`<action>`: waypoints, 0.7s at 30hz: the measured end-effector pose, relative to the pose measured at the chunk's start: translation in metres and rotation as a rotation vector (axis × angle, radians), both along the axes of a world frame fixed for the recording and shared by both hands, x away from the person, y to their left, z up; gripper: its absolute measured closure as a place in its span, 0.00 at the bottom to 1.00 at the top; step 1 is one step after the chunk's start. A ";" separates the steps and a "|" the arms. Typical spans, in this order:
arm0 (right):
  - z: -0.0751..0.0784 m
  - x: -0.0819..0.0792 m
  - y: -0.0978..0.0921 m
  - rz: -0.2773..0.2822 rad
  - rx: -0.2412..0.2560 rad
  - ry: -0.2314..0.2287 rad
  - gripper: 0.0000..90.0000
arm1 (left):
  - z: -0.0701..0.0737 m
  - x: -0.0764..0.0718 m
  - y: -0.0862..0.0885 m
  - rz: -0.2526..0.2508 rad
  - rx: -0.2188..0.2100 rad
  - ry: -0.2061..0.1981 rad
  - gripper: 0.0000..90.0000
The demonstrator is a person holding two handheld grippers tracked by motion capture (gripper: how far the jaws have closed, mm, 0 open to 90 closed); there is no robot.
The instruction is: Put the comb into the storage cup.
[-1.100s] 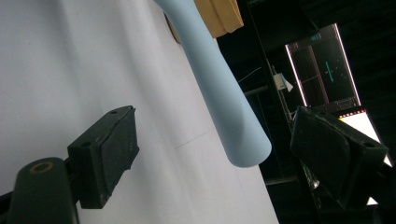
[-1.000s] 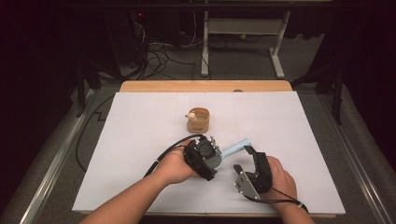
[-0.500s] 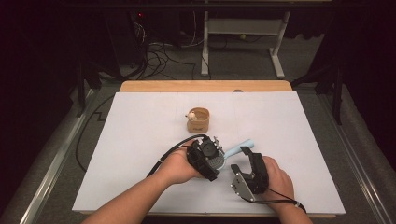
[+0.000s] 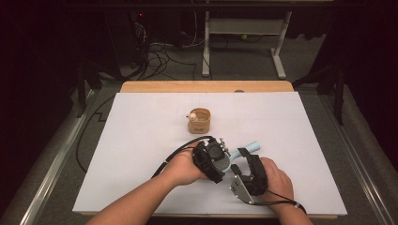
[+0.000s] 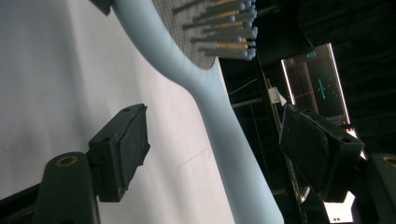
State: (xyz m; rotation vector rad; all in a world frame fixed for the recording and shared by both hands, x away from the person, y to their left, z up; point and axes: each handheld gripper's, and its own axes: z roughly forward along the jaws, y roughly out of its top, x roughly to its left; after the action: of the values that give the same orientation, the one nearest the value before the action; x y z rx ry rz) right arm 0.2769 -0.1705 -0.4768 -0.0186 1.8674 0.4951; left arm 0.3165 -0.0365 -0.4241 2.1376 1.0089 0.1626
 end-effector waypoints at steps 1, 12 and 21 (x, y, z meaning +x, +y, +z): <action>0.000 0.000 0.000 -0.003 0.001 -0.006 0.29 | 0.000 0.000 -0.001 -0.006 0.003 -0.001 0.23; -0.001 -0.001 0.002 0.007 -0.011 -0.004 0.38 | -0.001 0.000 -0.005 -0.009 -0.008 0.005 0.23; -0.001 -0.003 0.004 0.025 -0.052 -0.024 0.47 | -0.001 -0.001 -0.006 -0.017 -0.004 0.014 0.23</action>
State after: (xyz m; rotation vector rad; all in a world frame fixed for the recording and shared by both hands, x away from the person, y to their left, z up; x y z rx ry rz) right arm 0.2744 -0.1669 -0.4779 -0.0824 1.8584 0.4617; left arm 0.3153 -0.0428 -0.4253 2.1455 0.9979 0.1375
